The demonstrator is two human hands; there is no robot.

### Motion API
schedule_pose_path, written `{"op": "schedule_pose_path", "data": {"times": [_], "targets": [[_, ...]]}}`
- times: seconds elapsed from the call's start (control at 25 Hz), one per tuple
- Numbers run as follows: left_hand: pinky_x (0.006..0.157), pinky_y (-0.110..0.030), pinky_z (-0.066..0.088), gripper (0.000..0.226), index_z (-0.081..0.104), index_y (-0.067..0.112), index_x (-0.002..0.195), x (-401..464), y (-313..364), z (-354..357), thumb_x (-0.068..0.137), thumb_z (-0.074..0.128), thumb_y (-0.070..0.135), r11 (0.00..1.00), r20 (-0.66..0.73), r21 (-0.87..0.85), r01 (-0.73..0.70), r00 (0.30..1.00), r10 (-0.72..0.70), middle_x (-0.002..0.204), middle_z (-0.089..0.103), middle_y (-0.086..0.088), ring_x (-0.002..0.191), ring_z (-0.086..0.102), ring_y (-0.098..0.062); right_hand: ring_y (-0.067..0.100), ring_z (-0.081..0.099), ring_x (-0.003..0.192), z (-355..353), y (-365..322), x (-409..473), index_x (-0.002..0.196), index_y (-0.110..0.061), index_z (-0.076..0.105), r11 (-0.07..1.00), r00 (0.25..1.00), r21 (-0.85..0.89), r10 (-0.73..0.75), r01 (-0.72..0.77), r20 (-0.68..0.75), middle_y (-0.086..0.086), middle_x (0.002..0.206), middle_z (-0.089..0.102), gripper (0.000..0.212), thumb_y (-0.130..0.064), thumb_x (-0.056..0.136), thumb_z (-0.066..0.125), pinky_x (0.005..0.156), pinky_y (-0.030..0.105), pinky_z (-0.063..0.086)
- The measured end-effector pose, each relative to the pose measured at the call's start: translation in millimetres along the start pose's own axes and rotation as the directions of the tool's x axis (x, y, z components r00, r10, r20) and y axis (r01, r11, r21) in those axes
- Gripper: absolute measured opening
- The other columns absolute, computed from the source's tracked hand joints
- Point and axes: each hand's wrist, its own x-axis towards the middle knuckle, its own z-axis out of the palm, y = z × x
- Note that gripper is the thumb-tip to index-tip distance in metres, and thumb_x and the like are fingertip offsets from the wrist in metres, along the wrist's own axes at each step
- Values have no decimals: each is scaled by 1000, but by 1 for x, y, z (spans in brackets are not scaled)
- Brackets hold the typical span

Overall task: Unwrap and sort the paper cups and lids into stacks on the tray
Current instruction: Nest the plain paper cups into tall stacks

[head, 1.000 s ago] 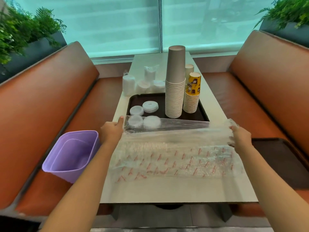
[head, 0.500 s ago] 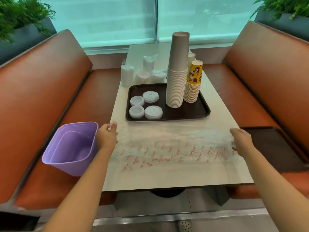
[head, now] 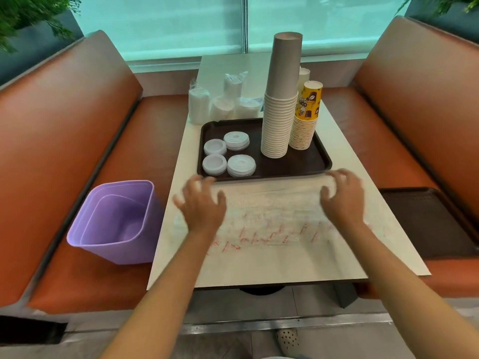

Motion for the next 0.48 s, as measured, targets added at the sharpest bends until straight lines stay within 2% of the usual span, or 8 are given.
{"op": "schedule_pose_path", "data": {"times": [0.04,0.08,0.16,0.2,0.24,0.32,0.4,0.48], "targets": [[102,-56,23,40,60,21,121,-7,18,10,87,45,37,989,106,-32,-145,983,148,136,47,-9,125,44,-30,40,54,112,15,-10,-8,112,-10,66,988,984,11,-156,156,88,19,119,59,36,-17,80,53,96,48,40],[106,-58,16,42,54,26,129,-15,32,20,92,38,38,969,278,-37,-246,928,247,145,39,-5,134,35,-25,38,51,120,28,-19,-17,117,-14,65,966,934,-11,-245,257,260,16,127,57,35,-19,85,52,101,51,36],[108,-64,-2,46,31,36,144,-27,39,43,99,26,44,929,560,54,-366,781,275,157,15,4,145,9,-19,24,24,143,47,-24,-34,138,-28,47,954,769,-103,-159,280,619,-1,151,34,39,-28,100,39,112,57,12],[107,-66,-7,49,20,39,147,-30,35,51,99,23,49,918,644,104,-383,730,231,159,5,7,146,0,-19,19,12,146,53,-19,-39,144,-35,35,953,708,-157,-79,261,702,-8,156,22,42,-34,102,32,112,59,4],[106,-66,-11,54,12,41,148,-31,27,57,97,23,55,916,698,137,-376,693,180,159,-2,7,146,-6,-20,17,4,147,56,-11,-42,147,-39,26,954,668,-190,-15,233,744,-11,158,13,45,-39,102,28,112,60,-1],[107,-60,-16,63,3,42,148,-33,9,65,93,22,64,919,735,158,-361,665,135,159,-9,6,146,-12,-21,17,-6,147,56,5,-46,148,-44,17,958,656,-223,52,179,753,-12,160,1,48,-48,100,26,110,62,-7],[109,-54,-20,64,2,43,148,-34,0,66,91,18,68,920,719,173,-351,684,126,159,-11,5,146,-13,-20,22,-12,146,52,20,-45,147,-47,11,958,687,-275,146,81,712,-11,159,-6,50,-54,99,20,110,61,-9],[110,-50,-21,65,3,43,148,-34,-4,65,88,6,70,925,671,206,-319,734,104,159,-9,4,146,-13,-19,28,-13,146,47,35,-40,148,-48,8,932,734,-363,253,-9,630,-7,160,-6,50,-55,98,14,111,61,-12]]}}
